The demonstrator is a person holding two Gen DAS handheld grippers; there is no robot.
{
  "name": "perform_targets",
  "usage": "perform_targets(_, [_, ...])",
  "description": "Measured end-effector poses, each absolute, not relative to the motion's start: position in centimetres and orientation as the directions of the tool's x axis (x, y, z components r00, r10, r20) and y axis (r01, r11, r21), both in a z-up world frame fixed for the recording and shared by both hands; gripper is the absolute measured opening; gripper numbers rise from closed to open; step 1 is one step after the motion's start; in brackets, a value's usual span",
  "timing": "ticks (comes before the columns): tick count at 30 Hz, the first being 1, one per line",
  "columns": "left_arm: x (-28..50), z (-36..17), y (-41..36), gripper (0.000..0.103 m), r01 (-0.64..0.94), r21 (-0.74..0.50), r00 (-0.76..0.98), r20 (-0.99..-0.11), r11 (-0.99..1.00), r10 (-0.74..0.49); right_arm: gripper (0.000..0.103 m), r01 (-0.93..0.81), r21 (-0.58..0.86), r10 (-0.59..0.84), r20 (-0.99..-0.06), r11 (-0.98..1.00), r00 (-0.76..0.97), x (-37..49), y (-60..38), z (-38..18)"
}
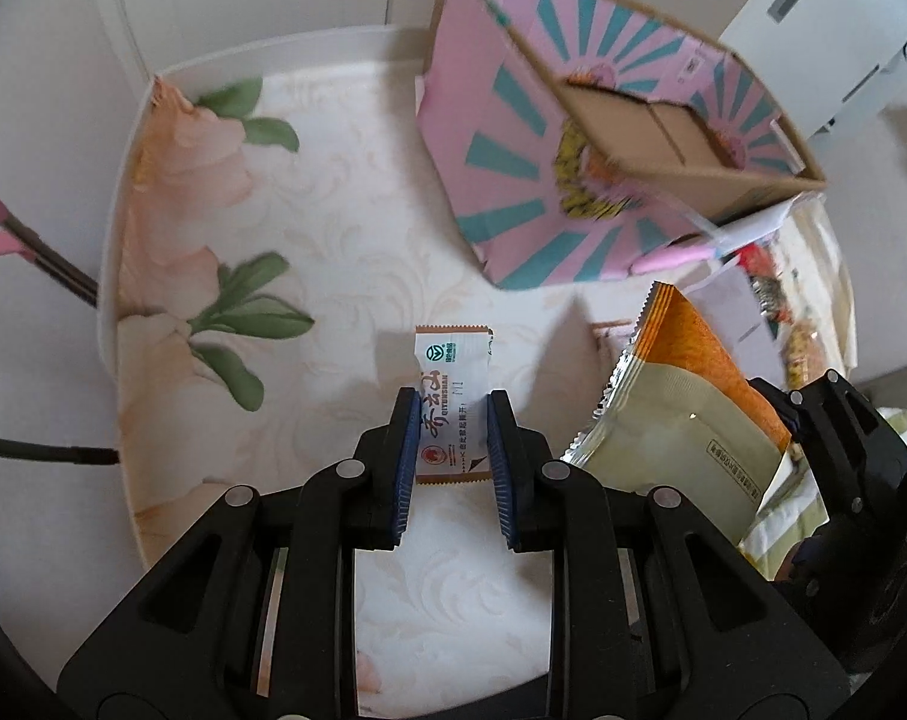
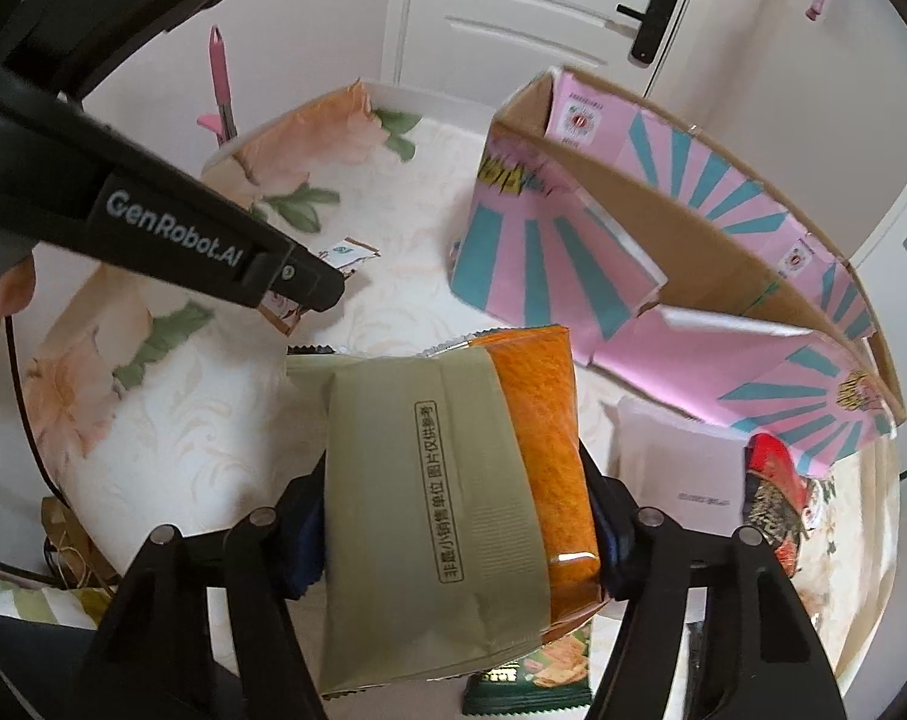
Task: Organize snacks
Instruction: 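Drop the white bar into the box with the left tool while the right tool places the chip bag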
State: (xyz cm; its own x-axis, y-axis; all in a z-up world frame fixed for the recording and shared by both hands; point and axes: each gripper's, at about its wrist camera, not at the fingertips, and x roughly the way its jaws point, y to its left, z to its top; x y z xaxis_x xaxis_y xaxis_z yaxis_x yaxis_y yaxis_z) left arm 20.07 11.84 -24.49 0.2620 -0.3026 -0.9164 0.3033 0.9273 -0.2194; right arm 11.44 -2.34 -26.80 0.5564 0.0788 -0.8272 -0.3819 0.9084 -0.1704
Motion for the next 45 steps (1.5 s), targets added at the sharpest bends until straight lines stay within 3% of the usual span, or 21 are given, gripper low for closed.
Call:
perform_targets(8, [19.0,-18.2,11.8,0.02,0.298,-0.24,0.355,-0.871,0.924,-0.34,0.063,-0.35,-0.102,0.13,-0.803,0.931,0.581,11.0,-4.1,-21.4])
perform_targets(20, [22.2,-12.0,5.4,0.02,0.282,-0.261,0.468,-0.803,0.923,-0.37,0.063,-0.264,0.051,0.219,-0.72,0.963,0.659,14.3,-12.4,-12.0])
perform_targets(30, [29.6,-15.7,-3.1,0.02,0.24,-0.247,0.428,-0.841,0.939,-0.33,0.063,-0.189,0.086,0.188,-0.756,0.978,0.627,22.7,-21.5,-12.3])
perform_targets(36, [32.1,-18.9,-5.7,0.02,0.203,-0.17,0.414,-0.877,0.964,-0.242,0.063,-0.207,0.128,0.226,-0.788,0.97,0.572,25.8,-24.1,-14.5])
perform_targets(41, [32.6,-20.4,-7.4,0.021,0.217,-0.037,0.412,-0.903,0.975,-0.126,0.063,-0.22,0.158,0.253,-0.809,0.963,0.53,27.6,-25.0,-16.2])
perform_targets(45, [32.8,-21.4,-7.4,0.022,0.211,-0.049,0.394,-0.91,0.976,-0.131,0.063,-0.209,0.201,0.281,-0.82,0.957,0.498,28.7,-25.9,-17.2])
